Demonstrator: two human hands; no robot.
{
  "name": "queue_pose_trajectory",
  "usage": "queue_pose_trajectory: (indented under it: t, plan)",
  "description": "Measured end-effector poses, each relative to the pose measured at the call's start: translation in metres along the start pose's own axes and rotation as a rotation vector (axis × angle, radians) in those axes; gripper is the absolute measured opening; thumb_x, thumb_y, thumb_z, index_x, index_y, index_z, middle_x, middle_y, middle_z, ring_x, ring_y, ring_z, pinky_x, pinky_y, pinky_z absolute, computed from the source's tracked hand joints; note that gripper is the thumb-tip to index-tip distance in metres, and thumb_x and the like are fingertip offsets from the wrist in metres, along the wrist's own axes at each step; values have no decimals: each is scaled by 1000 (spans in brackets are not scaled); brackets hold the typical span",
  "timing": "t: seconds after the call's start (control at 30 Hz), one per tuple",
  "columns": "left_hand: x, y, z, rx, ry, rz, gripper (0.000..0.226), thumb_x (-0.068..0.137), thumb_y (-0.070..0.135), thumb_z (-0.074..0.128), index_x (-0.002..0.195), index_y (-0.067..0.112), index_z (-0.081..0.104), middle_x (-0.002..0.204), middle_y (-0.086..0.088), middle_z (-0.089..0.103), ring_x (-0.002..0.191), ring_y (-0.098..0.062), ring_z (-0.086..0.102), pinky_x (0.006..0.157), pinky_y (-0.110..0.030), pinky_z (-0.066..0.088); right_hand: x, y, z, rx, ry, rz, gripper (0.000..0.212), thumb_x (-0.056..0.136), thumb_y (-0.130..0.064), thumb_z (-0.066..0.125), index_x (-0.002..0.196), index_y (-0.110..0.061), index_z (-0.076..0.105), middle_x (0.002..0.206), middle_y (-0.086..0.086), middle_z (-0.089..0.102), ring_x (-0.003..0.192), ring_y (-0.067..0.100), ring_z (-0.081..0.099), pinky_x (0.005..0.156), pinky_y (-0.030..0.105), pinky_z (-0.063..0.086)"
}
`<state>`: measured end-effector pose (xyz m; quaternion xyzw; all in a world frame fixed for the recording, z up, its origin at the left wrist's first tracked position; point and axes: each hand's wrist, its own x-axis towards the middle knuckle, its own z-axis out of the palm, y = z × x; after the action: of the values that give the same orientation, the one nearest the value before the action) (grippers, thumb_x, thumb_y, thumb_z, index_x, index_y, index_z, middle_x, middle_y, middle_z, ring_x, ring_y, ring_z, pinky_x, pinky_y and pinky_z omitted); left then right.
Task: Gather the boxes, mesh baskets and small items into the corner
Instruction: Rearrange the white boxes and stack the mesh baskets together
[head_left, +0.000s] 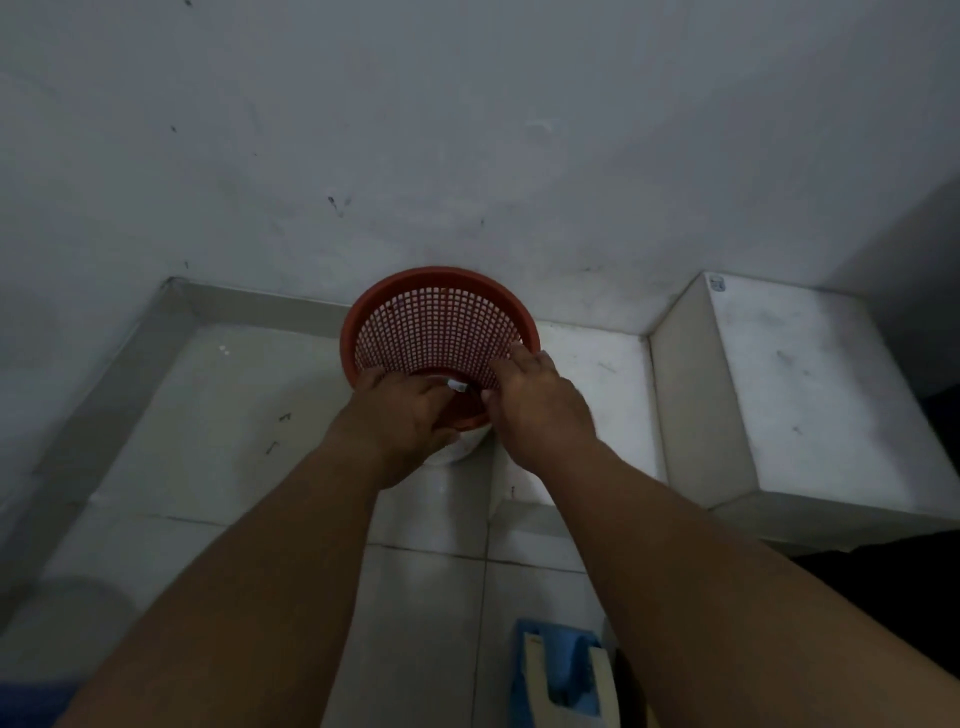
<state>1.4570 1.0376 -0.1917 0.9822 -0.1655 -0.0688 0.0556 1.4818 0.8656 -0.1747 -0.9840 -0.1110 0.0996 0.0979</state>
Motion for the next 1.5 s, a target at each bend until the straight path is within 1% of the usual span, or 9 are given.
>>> queue_pose_trajectory:
  t: [0.13, 0.23, 0.47, 0.77, 0.97, 1.1, 1.2, 1.33, 1.5]
  plan:
    - [-45, -9, -13, 44, 164, -48, 53, 89, 56, 37, 122, 22, 60, 112, -5, 67, 101, -29, 61, 88, -43, 44, -19, -24, -5, 68, 92, -171, 36, 97, -34, 48, 128, -17, 57, 137, 5, 52, 125, 26, 46, 96, 42, 48]
    - [-97, -38, -20, 125, 96, -191, 65, 88, 63, 28, 118, 18, 63, 109, -8, 68, 96, -31, 62, 83, -44, 46, -37, -57, -6, 87, 72, -359, 37, 94, -37, 52, 126, -19, 59, 129, 2, 57, 116, 25, 54, 87, 41, 52]
    - [-255, -95, -22, 156, -83, -587, 64, 94, 66, 30, 141, 25, 44, 141, -3, 49, 125, -26, 47, 100, -43, 38, -95, -172, 19, 16, -154, -749, 53, 95, -45, 53, 143, -24, 46, 151, 0, 41, 137, 21, 39, 106, 37, 39]
    - [-404, -87, 14, -121, -209, -944, 77, 88, 75, 21, 147, 28, 36, 148, -3, 41, 132, -25, 41, 109, -45, 35, -164, -274, 76, -160, -378, -1110, 64, 95, -43, 55, 151, -24, 30, 160, 2, 24, 145, 23, 23, 109, 41, 36]
    - [-460, -64, 32, -332, -284, -937, 101, 63, 96, 31, 141, 34, 46, 128, -1, 61, 109, -18, 60, 92, -34, 49, -198, -312, 123, -430, -419, -1280, 61, 98, -45, 46, 152, -22, 29, 160, 2, 25, 145, 27, 21, 114, 43, 25]
    - [-470, -60, 47, -224, -308, -893, 59, 83, 75, 47, 114, 29, 68, 96, 1, 72, 85, -16, 65, 75, -26, 50, -201, -320, 135, -540, -357, -1339, 45, 98, -41, 45, 140, -24, 47, 140, 2, 54, 128, 25, 44, 112, 47, 21]
    - [-467, -60, 57, -164, -282, -869, 49, 91, 64, 48, 113, 27, 70, 100, 2, 72, 87, -16, 65, 72, -24, 44, -200, -314, 138, -486, -402, -1264, 47, 97, -46, 46, 138, -23, 50, 135, 4, 56, 128, 26, 42, 112, 58, 20]
    - [-450, -55, 57, -69, -261, -808, 34, 98, 41, 48, 121, 22, 63, 110, -3, 69, 94, -22, 65, 79, -32, 48, -195, -308, 142, -496, -374, -1224, 33, 98, -20, 50, 128, -8, 59, 119, 13, 63, 107, 30, 56, 84, 39, 47]
    - [-404, -61, 39, 175, -201, -682, 28, 99, 32, 44, 120, 20, 59, 103, -8, 68, 87, -27, 67, 70, -36, 51, -167, -282, 103, -399, -269, -1142, 32, 98, -21, 49, 123, -6, 61, 112, 15, 61, 99, 29, 59, 67, 32, 43]
